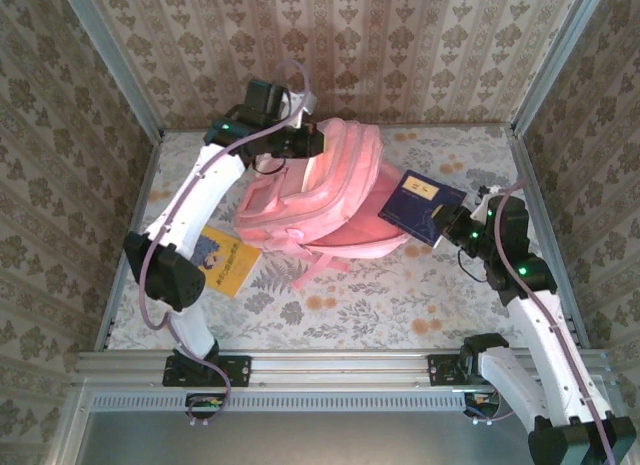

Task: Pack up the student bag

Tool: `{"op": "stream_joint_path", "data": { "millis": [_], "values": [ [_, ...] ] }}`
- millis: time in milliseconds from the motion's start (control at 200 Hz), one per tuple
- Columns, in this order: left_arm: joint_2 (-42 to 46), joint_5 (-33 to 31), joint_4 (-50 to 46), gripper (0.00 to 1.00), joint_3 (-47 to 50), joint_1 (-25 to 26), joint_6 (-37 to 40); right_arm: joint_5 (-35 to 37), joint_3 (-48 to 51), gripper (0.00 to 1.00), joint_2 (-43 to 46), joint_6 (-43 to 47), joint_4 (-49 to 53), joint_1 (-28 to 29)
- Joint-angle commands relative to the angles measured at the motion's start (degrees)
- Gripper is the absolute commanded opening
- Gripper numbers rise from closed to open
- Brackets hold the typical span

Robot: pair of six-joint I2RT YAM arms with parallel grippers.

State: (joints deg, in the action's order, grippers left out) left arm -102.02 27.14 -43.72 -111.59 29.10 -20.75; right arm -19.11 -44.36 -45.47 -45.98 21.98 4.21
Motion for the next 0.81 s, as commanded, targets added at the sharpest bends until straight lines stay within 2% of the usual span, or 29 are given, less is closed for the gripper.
{"op": "stream_joint_path", "data": {
  "millis": [0,175,355,600,800],
  "values": [
    [4.23,11.96,5.53,0.00,0.88,-1.73,0.65,-12.73,1.42,0.03,-1.00,-3.79,-13.19,0.26],
    [6.51,18.85,12.80,0.00,6.25,-5.47,-2.91,-19.95,0.81,0.00,-9.35,-9.97,-21.20,1.59],
    [7.32,21.60,15.31,0.00,8.09,-5.81,-3.39,-21.11,-1.27,0.00,-17.24,-13.90,-27.94,6.46],
    [8.53,22.08,15.81,0.00,9.27,-6.54,-2.99,-15.76,-7.33,0.00,-31.26,-22.28,-30.00,12.09],
    [10.28,24.18,19.45,0.00,11.62,-8.77,-5.95,-8.37,-19.96,0.06,-46.21,-22.10,-23.52,19.16]
  ]
}}
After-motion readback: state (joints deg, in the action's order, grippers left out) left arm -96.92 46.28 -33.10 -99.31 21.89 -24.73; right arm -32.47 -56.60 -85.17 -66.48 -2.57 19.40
